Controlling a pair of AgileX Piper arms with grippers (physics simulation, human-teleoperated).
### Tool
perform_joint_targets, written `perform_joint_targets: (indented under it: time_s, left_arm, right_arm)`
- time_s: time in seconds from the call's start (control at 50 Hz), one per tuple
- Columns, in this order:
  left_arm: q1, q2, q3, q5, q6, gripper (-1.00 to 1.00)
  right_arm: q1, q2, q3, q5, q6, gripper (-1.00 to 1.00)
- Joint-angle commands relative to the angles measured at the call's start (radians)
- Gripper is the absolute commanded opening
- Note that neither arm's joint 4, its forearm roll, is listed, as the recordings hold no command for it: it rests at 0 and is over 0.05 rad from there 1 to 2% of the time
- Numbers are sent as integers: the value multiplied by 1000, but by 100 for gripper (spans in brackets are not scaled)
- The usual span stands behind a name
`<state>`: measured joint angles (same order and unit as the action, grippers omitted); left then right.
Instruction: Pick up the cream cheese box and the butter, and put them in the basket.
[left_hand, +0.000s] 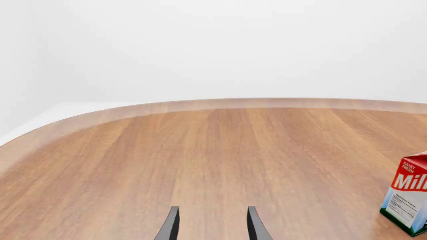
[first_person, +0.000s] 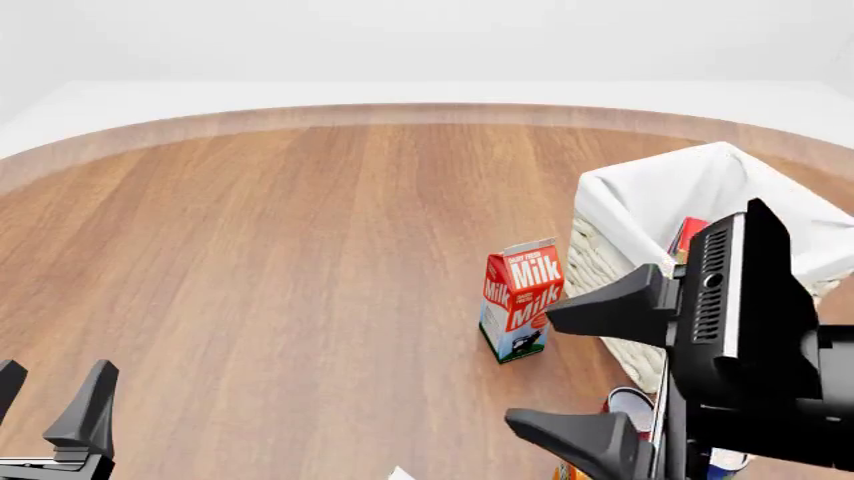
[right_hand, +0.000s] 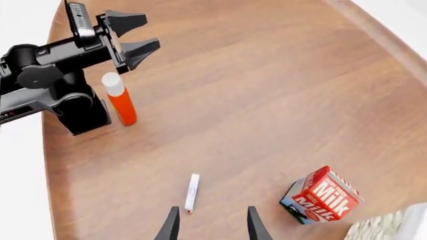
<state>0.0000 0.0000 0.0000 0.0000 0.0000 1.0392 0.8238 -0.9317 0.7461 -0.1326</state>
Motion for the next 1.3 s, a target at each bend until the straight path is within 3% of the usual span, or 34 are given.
perform_joint_targets:
  time_s: [0.02, 0.62, 1.08, 1.3]
  left_arm:
    - [0, 0, 0, 0, 0, 100]
    - [0, 0, 0, 0, 0, 100]
    - [0, 0, 0, 0, 0, 100]
    - [0, 0, 0, 0, 0, 100]
  right_arm:
    - [19, 52, 6, -18, -50, 100]
    - [81, 214, 106, -163, -61, 100]
    - [117, 353, 88, -276, 32, 100]
    - [106, 375, 134, -308, 25, 100]
